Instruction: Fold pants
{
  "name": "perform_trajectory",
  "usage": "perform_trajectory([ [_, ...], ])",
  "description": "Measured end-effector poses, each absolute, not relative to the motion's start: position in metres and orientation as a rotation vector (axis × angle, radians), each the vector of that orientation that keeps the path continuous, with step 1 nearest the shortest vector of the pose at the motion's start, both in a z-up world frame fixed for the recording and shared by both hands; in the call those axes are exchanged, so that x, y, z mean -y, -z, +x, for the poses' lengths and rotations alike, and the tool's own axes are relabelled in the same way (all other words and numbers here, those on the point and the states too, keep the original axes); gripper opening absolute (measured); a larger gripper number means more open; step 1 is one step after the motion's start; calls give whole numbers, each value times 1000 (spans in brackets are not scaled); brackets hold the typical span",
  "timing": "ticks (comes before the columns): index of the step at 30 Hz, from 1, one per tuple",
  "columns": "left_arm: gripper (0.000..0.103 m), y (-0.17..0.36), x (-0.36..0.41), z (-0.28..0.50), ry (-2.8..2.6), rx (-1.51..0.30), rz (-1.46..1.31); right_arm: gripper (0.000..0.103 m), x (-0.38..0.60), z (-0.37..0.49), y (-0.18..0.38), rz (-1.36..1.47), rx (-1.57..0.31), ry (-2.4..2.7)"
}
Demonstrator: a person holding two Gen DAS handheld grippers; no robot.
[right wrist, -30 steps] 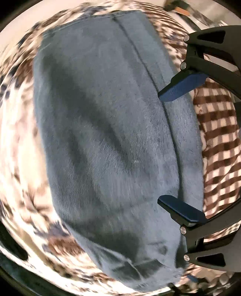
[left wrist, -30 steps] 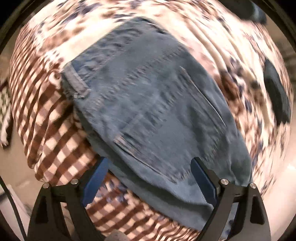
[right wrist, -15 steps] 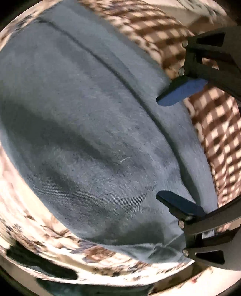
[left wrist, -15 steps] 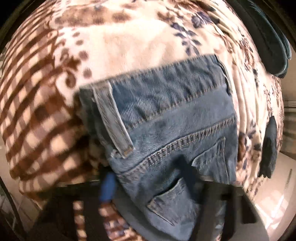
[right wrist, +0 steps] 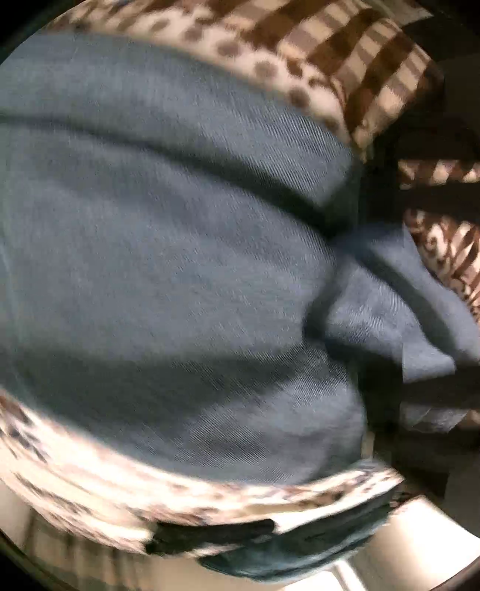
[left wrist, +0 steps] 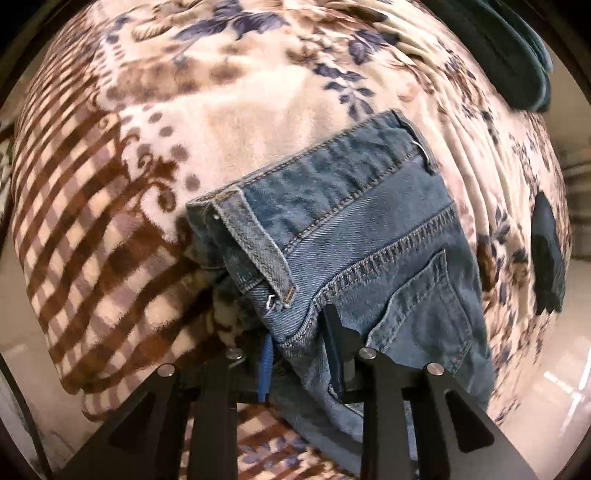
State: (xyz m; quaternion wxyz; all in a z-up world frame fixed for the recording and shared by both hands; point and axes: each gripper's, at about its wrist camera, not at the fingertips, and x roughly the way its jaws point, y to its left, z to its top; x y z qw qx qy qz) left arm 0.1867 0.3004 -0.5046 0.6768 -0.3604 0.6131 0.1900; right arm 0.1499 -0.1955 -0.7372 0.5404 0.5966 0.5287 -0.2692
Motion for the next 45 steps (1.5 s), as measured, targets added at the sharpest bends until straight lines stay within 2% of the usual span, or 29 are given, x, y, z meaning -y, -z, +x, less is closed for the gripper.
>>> perform_trajectory([
  [1,25,503,-298,188,-432,-1380,-813,6,191,150,734,1423,-1237,640],
  [4,25,498,-295,189,-438,-1377,-814,5,192,141,699,1346,-1182,605],
  [6,31,494,-297,187,-455,-1356,-816,5,194,134,674,1284,-1149,591],
  [7,37,494,-298,189,-465,-1348,-815,5,195,130,664,1259,-1144,585],
  [8,42,495,-299,191,-480,-1338,-813,5,196,130,660,1234,-1153,569],
  [12,42,503,-309,199,-545,-1293,-805,6,197,139,685,1199,-1276,545],
  [13,37,503,-310,202,-555,-1279,-796,7,199,144,697,1220,-1313,535],
  [14,24,502,-309,203,-562,-1267,-785,9,199,147,707,1236,-1348,521],
  [17,14,495,-304,208,-563,-1262,-691,13,201,153,734,1258,-1388,515],
  [18,14,490,-302,207,-563,-1261,-675,13,202,149,737,1283,-1364,521],
  [20,14,483,-301,204,-552,-1262,-636,5,205,139,731,1288,-1310,550],
  [24,14,473,-306,196,-548,-1272,-593,5,204,113,690,1277,-1225,568],
  [28,15,494,-313,191,-565,-1327,-581,5,195,102,679,1247,-1256,579],
  [30,18,505,-313,192,-564,-1367,-560,5,195,100,695,1237,-1301,579],
  [33,23,494,-307,187,-573,-1384,-534,17,200,105,721,1279,-1401,499],
  [34,29,487,-302,183,-577,-1383,-520,28,203,104,721,1309,-1390,474],
  [35,40,477,-293,177,-570,-1376,-500,50,206,102,716,1332,-1370,454],
  [36,46,466,-279,170,-560,-1373,-455,62,213,97,706,1334,-1339,443],
  [37,64,462,-270,167,-555,-1379,-429,76,220,91,698,1329,-1318,448],
  [38,85,456,-255,162,-544,-1386,-386,76,227,86,690,1316,-1303,464],
  [39,90,451,-235,157,-530,-1388,-337,76,238,78,681,1294,-1290,498],
  [45,90,467,-118,163,-334,-1394,-142,74,335,49,654,1268,-1063,672],
])
